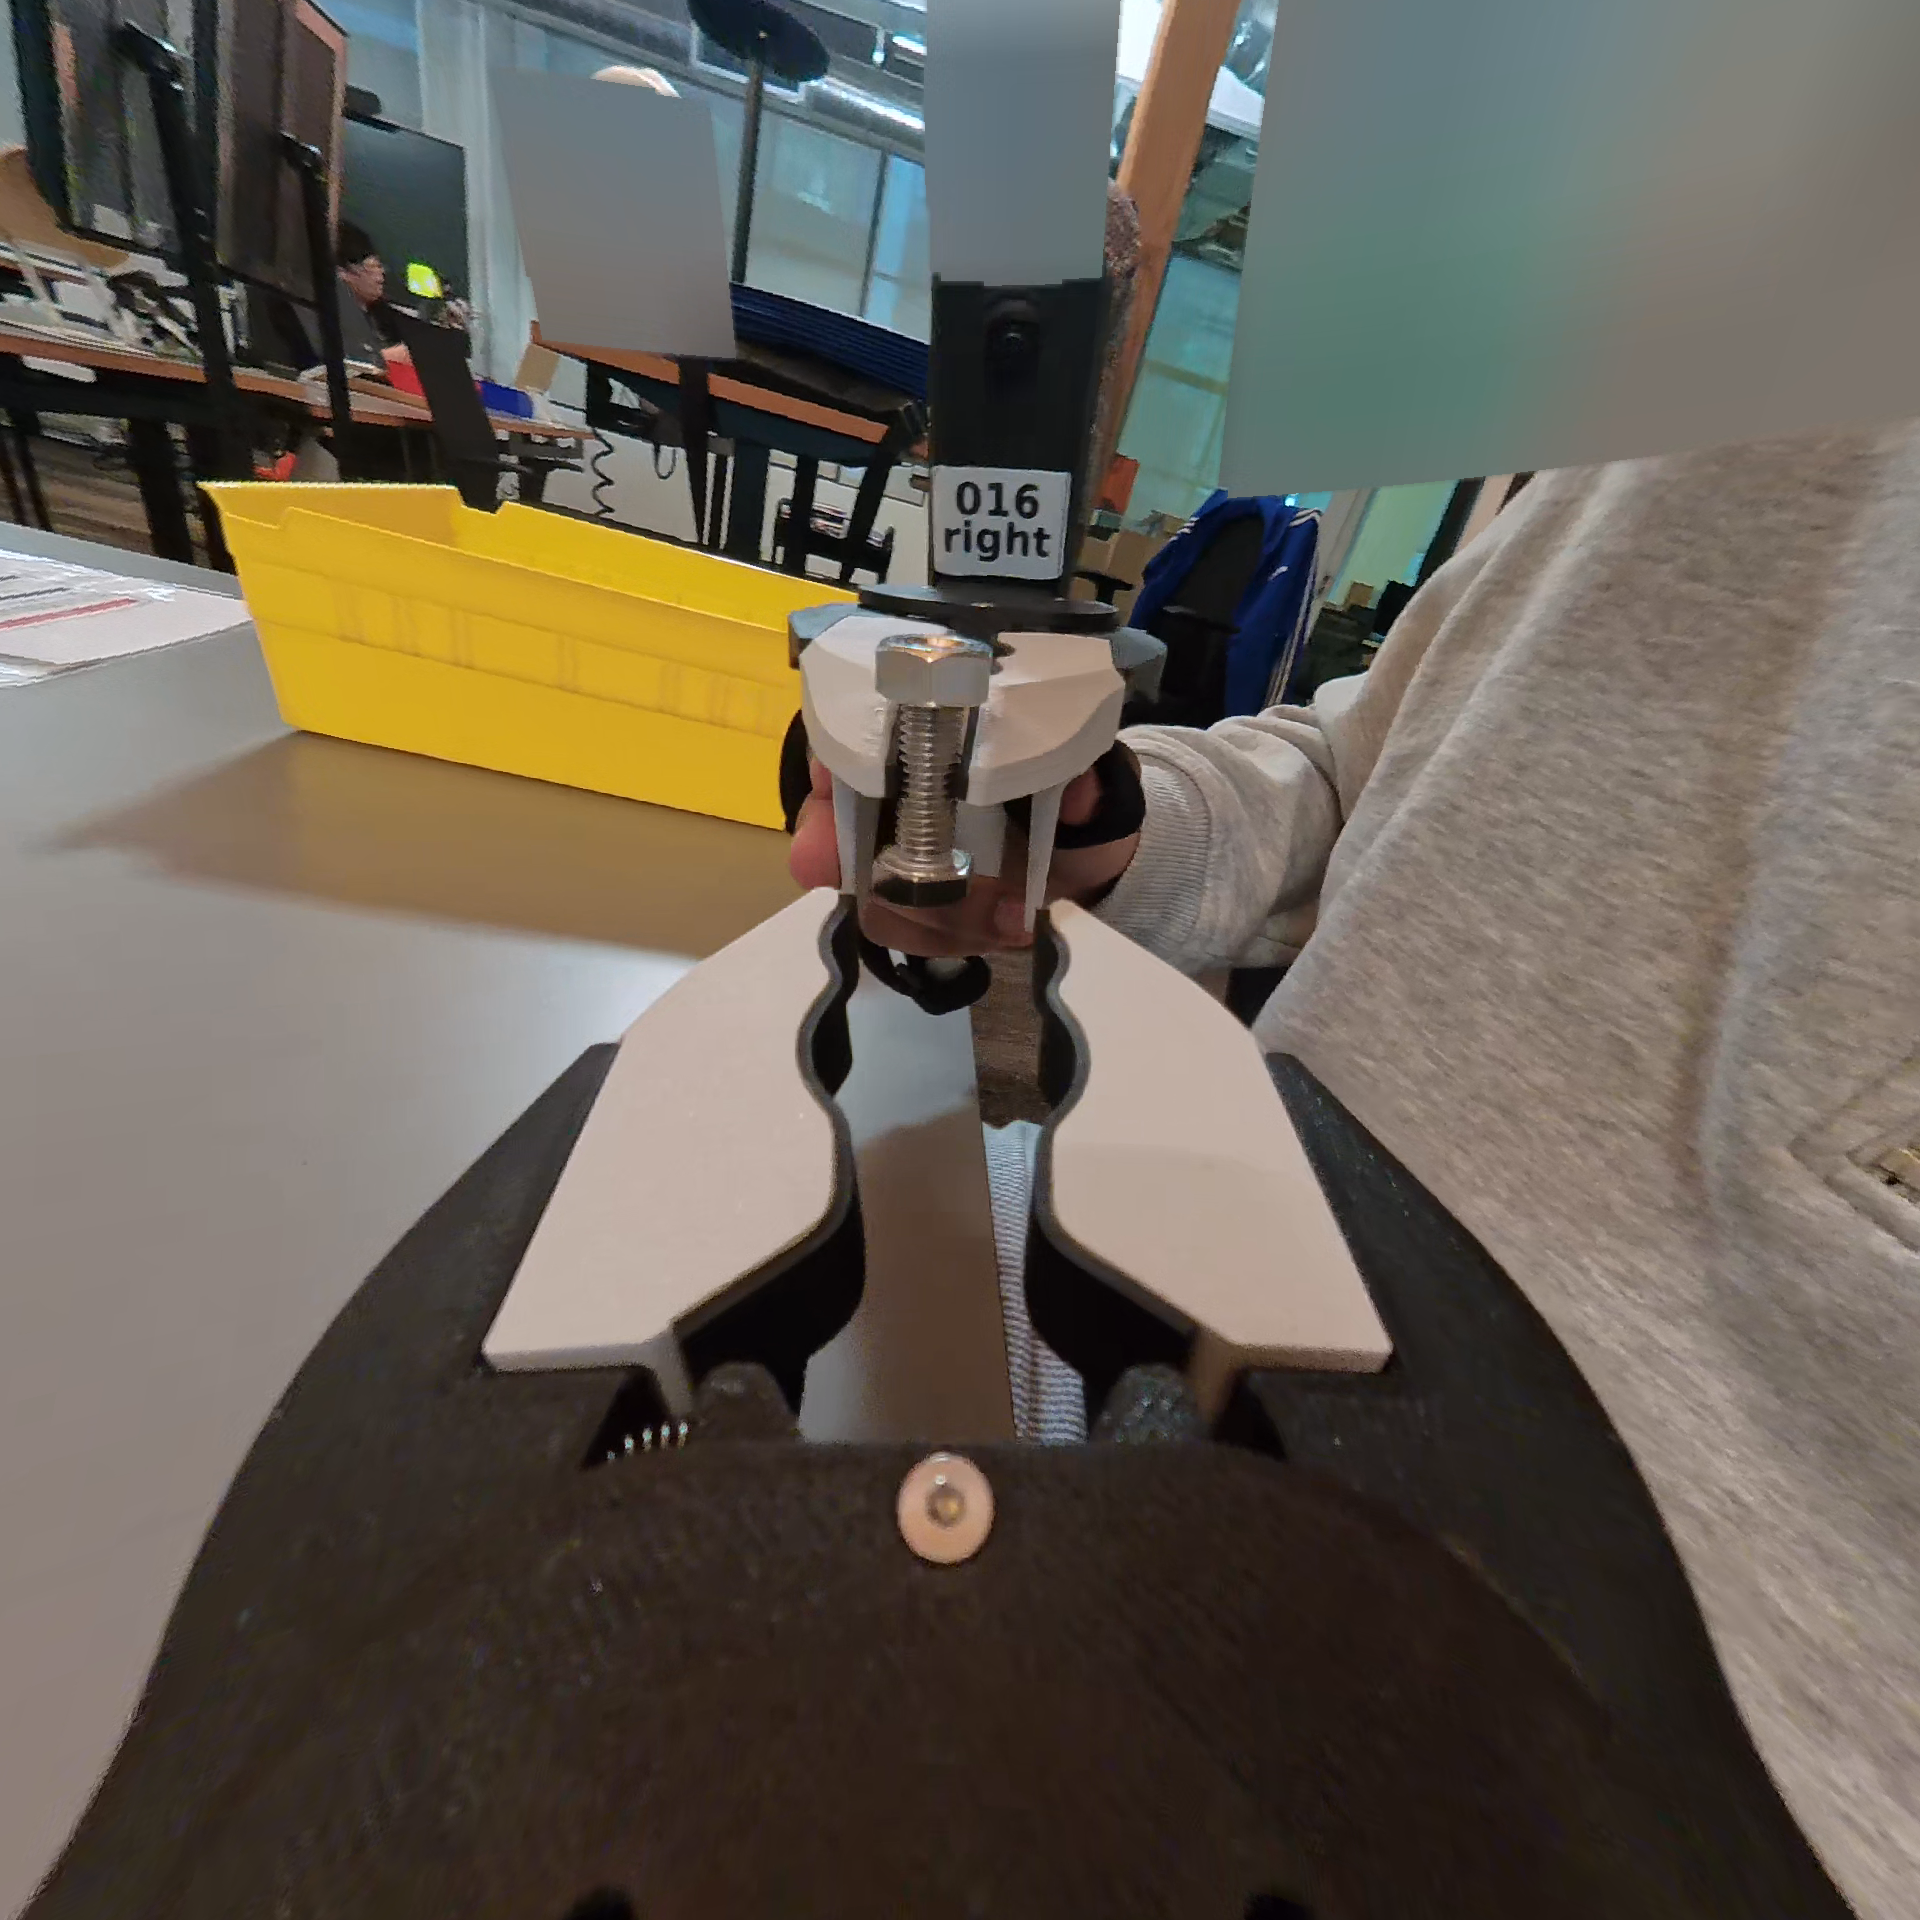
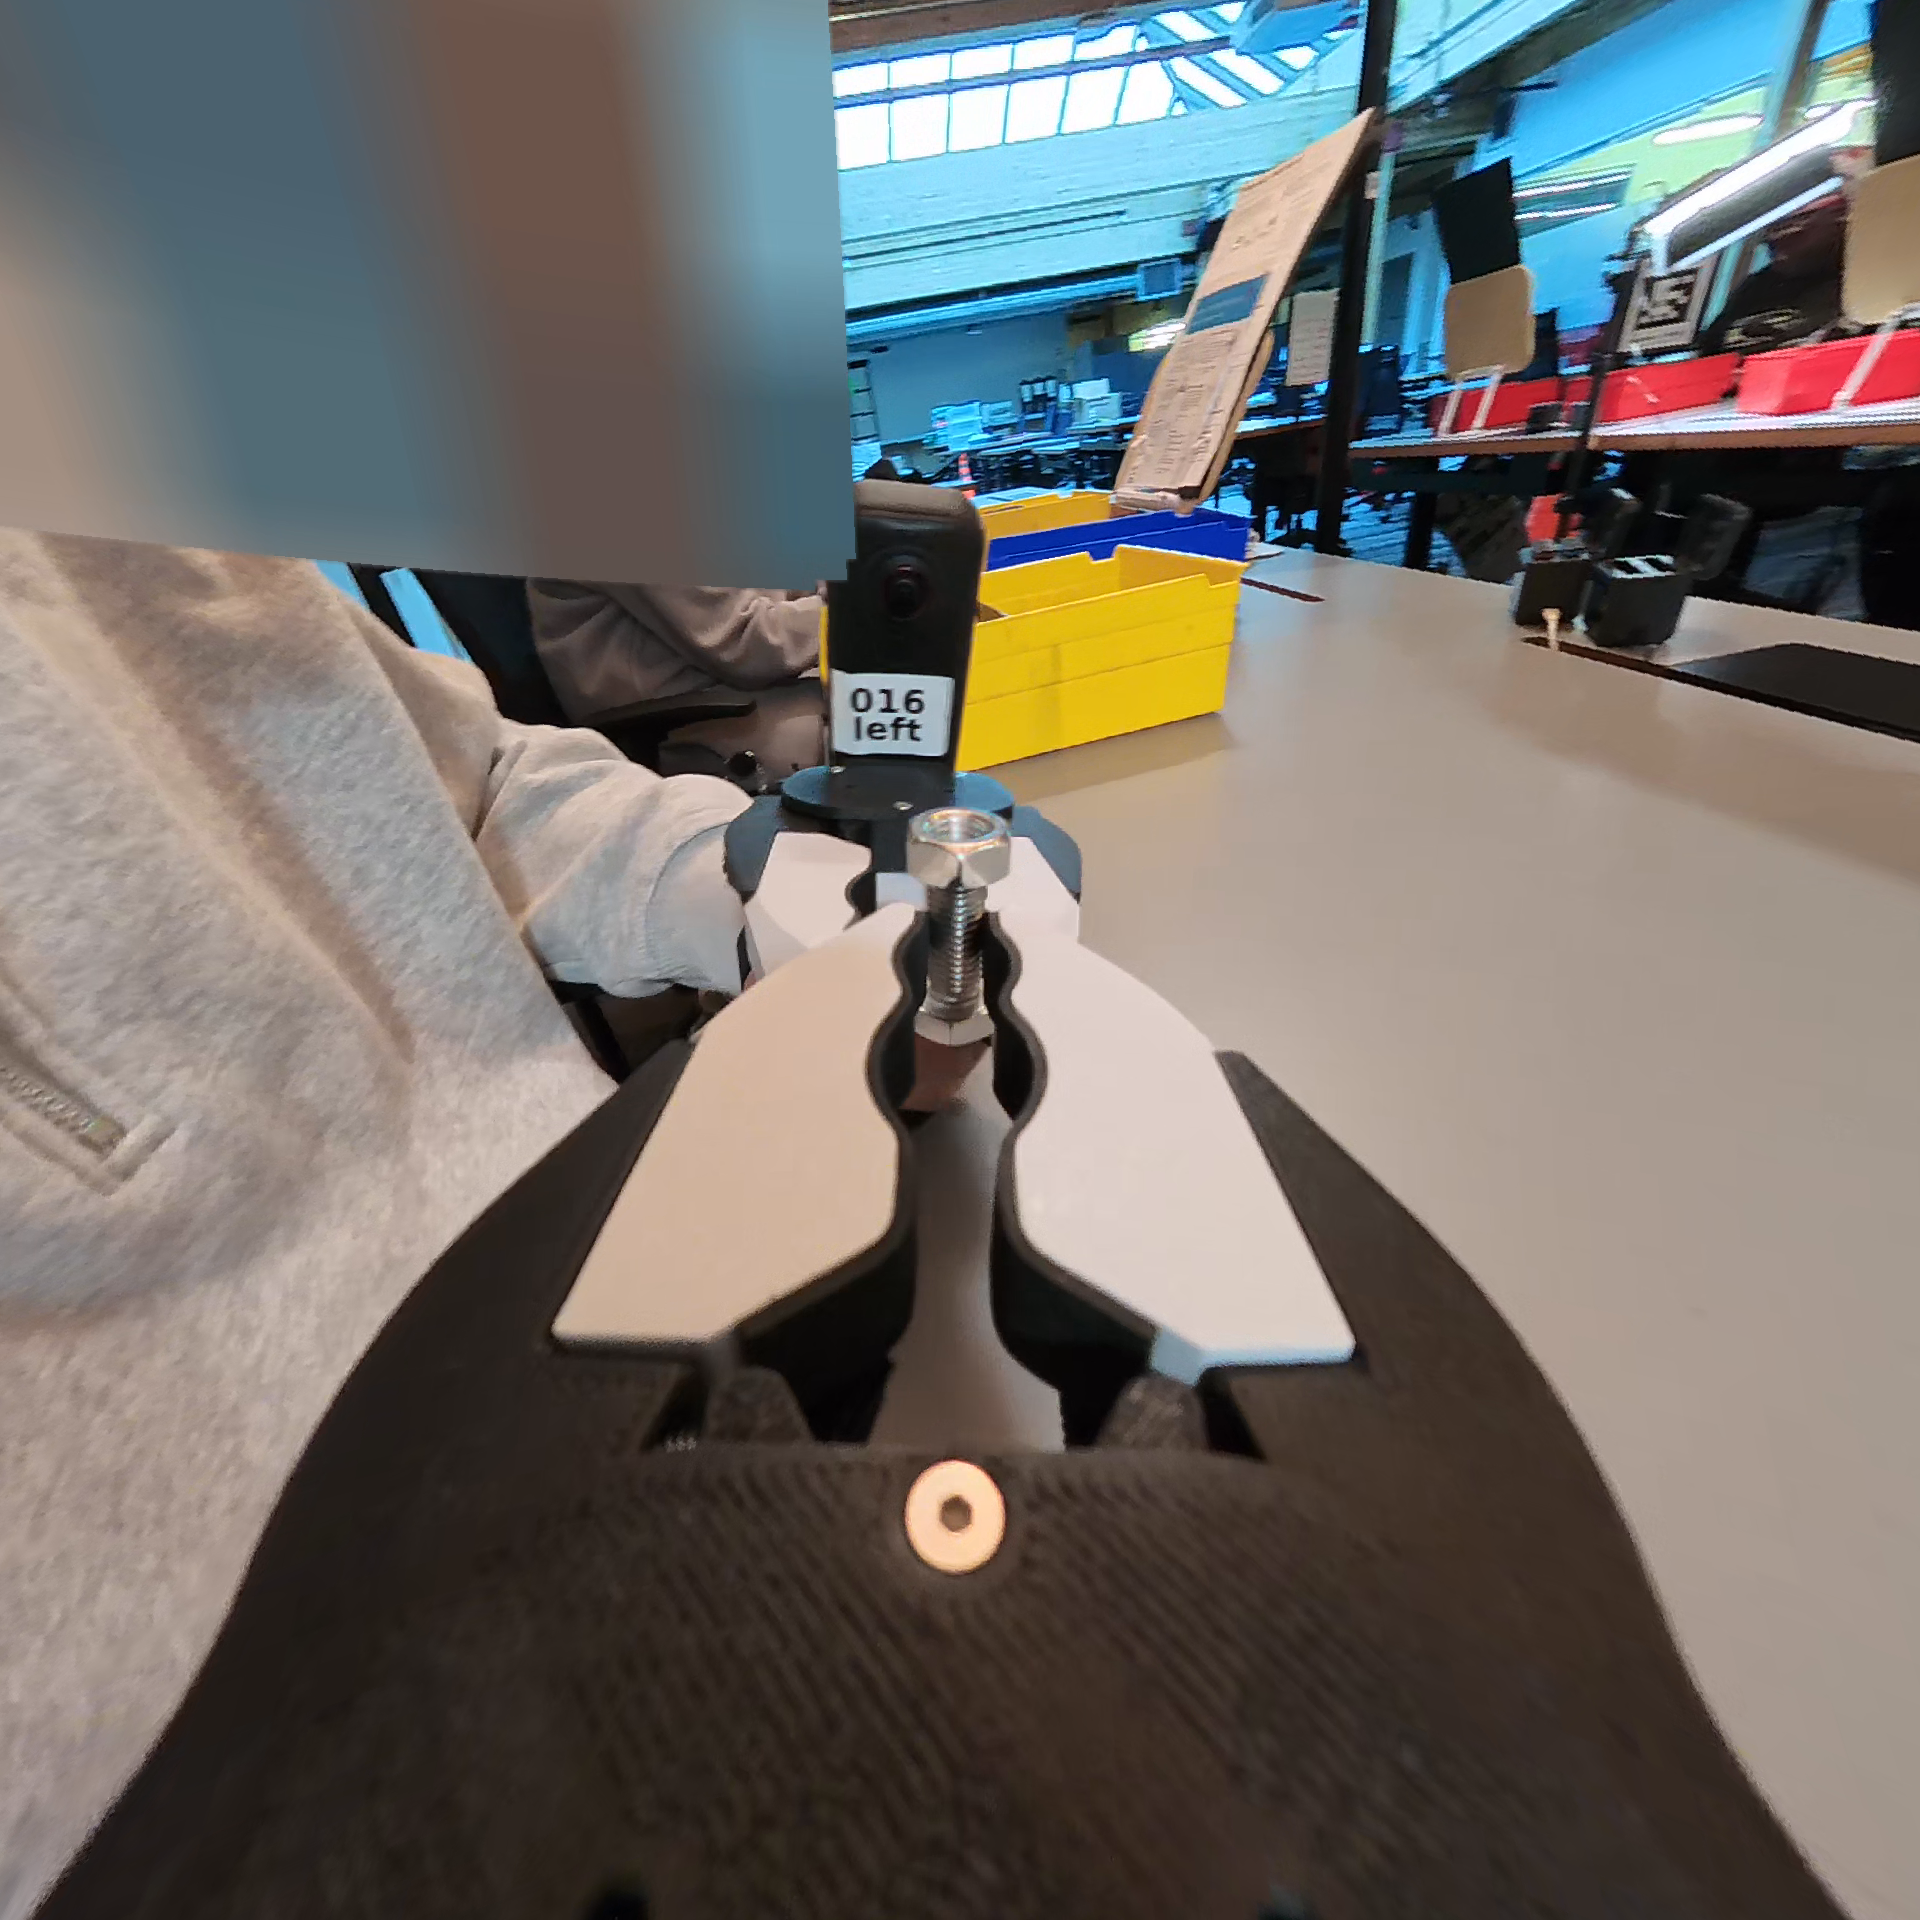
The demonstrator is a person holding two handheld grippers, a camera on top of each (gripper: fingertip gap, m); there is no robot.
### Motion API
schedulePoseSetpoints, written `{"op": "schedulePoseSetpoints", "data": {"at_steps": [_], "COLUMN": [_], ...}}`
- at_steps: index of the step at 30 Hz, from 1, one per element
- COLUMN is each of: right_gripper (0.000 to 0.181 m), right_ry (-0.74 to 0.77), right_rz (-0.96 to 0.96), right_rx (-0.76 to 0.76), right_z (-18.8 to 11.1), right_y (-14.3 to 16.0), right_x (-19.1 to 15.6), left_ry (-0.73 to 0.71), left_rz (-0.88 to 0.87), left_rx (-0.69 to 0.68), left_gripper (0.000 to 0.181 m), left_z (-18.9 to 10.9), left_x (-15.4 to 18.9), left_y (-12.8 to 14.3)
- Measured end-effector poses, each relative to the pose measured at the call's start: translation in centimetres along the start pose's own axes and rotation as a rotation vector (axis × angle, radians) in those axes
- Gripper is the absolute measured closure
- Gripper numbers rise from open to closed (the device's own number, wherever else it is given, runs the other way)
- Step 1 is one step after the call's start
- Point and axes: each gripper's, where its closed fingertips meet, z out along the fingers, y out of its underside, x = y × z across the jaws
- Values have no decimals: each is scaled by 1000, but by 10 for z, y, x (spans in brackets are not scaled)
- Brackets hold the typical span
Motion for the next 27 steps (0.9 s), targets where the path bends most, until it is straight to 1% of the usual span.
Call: {"op": "schedulePoseSetpoints", "data": {"at_steps": [8, 14, 27], "right_gripper": [172, 172, 172], "right_ry": [-56, -65, -74], "right_rz": [-17, -13, -13], "right_rx": [-10, -9, -7], "right_z": [2, 3, 3], "right_y": [2, 2, 2], "right_x": [-11, -12, -13], "left_ry": [41, 40, 45], "left_rz": [10, 16, 9], "left_rx": [-3, 10, 31], "left_gripper": [151, 157, 164], "left_z": [0, 0, -2], "left_x": [7, 8, 8], "left_y": [1, -1, -4]}}
